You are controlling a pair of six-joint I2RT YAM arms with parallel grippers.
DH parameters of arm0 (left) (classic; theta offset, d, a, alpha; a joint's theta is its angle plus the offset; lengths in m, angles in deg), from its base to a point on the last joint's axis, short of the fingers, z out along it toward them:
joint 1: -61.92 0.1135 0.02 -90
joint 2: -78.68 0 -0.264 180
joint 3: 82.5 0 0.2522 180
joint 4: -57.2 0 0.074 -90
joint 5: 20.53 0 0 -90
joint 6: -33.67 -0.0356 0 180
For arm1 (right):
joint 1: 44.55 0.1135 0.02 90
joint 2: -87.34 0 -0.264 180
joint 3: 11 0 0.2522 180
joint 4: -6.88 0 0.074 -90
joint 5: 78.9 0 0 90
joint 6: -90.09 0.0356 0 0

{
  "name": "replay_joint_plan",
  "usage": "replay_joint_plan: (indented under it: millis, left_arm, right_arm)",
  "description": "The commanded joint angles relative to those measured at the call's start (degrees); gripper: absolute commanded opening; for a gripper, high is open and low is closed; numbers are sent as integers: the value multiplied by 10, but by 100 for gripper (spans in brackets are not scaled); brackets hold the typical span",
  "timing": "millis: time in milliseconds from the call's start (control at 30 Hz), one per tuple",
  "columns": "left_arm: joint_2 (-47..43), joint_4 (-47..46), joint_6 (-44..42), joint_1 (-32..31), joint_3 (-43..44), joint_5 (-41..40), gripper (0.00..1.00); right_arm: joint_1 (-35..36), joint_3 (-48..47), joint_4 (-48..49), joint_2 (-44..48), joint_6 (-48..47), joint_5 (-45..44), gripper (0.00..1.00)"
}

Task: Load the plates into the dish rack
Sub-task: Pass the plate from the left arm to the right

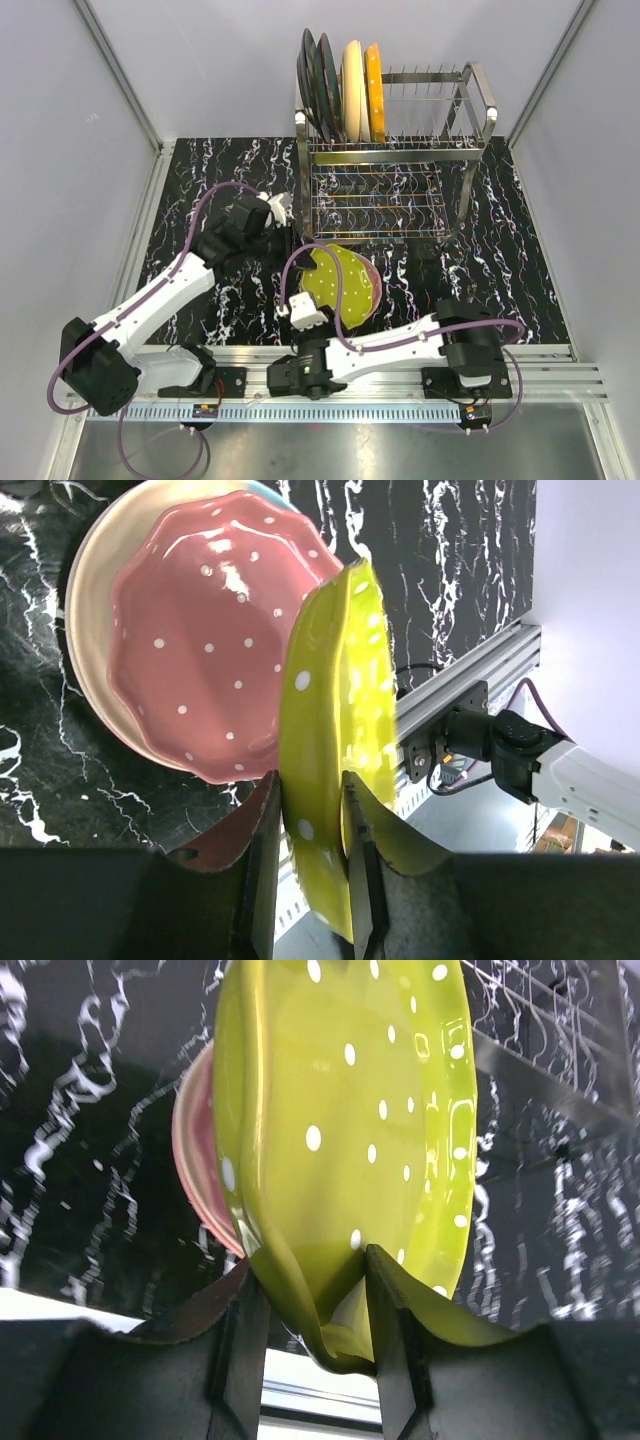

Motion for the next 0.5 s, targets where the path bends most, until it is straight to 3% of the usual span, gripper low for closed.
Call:
replay_joint_plan:
  millis: [0, 267, 467]
  left_arm:
    - [-10, -29, -32, 2, 30, 40, 28]
    - [-6, -21, -37, 2, 38, 38, 31]
    - [2, -10, -50, 2, 47, 33, 38]
  right_arm:
    - [5, -66, -299, -40, 304, -97, 23]
    - [8, -53, -284, -19, 309, -92, 20]
    - [9, -45, -249, 12, 276, -98, 12]
